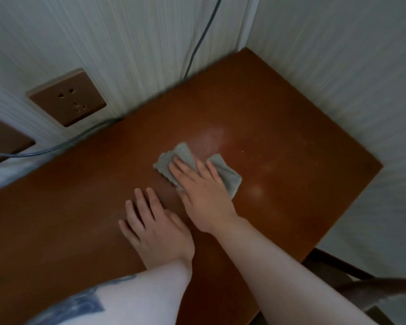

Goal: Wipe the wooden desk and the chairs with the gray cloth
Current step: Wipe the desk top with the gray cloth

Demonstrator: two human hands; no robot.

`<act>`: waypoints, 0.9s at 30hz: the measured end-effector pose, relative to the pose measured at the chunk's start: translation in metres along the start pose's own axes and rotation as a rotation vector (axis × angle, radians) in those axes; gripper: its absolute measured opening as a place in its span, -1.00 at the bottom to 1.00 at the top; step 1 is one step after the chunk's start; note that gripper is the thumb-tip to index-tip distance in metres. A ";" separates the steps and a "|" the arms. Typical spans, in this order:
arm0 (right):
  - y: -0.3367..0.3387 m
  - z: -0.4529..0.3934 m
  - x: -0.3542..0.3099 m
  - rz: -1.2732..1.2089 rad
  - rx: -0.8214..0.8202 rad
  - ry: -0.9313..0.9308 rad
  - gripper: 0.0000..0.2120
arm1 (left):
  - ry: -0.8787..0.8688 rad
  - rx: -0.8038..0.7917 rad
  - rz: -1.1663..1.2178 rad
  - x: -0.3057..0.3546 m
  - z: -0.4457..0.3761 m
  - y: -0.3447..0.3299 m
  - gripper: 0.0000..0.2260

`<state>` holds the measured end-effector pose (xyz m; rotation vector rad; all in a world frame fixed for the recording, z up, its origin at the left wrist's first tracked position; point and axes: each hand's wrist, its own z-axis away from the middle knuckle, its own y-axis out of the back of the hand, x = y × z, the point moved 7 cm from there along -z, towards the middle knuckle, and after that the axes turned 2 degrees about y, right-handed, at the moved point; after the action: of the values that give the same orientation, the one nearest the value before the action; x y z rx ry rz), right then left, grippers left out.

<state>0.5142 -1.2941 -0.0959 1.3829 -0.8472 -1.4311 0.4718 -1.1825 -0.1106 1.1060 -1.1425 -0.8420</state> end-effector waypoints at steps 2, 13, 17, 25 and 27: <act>0.003 -0.005 0.031 0.029 0.038 -0.179 -0.49 | 0.008 -0.005 -0.006 -0.001 -0.001 -0.001 -0.49; 0.003 0.002 0.013 0.039 0.074 -0.091 -0.50 | 0.001 -0.084 -0.067 0.000 -0.001 -0.008 -0.54; 0.019 -0.002 0.085 0.046 0.145 -0.486 -0.49 | 0.019 -0.111 -0.080 0.004 -0.002 -0.003 -0.49; -0.003 0.018 0.019 0.099 0.146 -0.250 -0.49 | 0.005 -0.211 -0.123 0.011 -0.001 -0.001 -0.50; 0.004 0.000 0.021 0.088 0.090 -0.109 -0.51 | 0.019 -0.196 -0.099 0.012 -0.002 0.002 -0.51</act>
<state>0.5168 -1.3154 -0.0996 1.3268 -1.0410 -1.4254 0.4761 -1.1925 -0.1060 1.0113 -0.9729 -0.9967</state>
